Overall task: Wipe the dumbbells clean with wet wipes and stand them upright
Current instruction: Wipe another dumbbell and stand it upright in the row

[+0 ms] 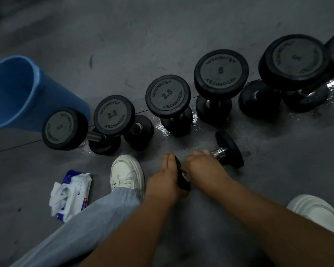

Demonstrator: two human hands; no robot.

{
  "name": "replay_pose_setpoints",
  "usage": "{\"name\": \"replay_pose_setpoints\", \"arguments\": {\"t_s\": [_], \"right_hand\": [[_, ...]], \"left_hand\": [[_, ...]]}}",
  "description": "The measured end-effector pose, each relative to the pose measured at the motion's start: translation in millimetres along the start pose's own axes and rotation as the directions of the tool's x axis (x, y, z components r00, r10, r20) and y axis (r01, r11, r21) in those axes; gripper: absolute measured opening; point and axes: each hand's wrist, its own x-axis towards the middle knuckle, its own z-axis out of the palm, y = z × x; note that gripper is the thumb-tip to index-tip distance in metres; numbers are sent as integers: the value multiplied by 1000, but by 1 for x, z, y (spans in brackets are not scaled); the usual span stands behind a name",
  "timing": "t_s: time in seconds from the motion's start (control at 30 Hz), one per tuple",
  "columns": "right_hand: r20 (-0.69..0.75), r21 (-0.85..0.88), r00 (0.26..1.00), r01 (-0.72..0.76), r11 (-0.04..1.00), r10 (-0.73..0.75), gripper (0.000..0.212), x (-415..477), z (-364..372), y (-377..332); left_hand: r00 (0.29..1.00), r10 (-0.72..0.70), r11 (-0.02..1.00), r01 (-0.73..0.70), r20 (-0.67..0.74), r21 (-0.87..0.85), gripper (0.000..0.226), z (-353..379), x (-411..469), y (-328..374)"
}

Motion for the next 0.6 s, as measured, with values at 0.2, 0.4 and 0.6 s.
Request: {"name": "replay_pose_setpoints", "arguments": {"t_s": [0.2,0.4,0.6], "right_hand": [[97,267,956,-293,918,277,18,-10,17,-20],[-22,409,911,-368,835,412,13,-10,24,-19],[1,445,880,-426,788,475,11,-13,18,-12]], "left_hand": [[1000,-8,1000,8,13,3,113,1,3,-2],[1000,-7,1000,7,-3,-12,109,1,3,-3],[1000,-5,1000,5,-8,-12,112,4,5,-4]]}}
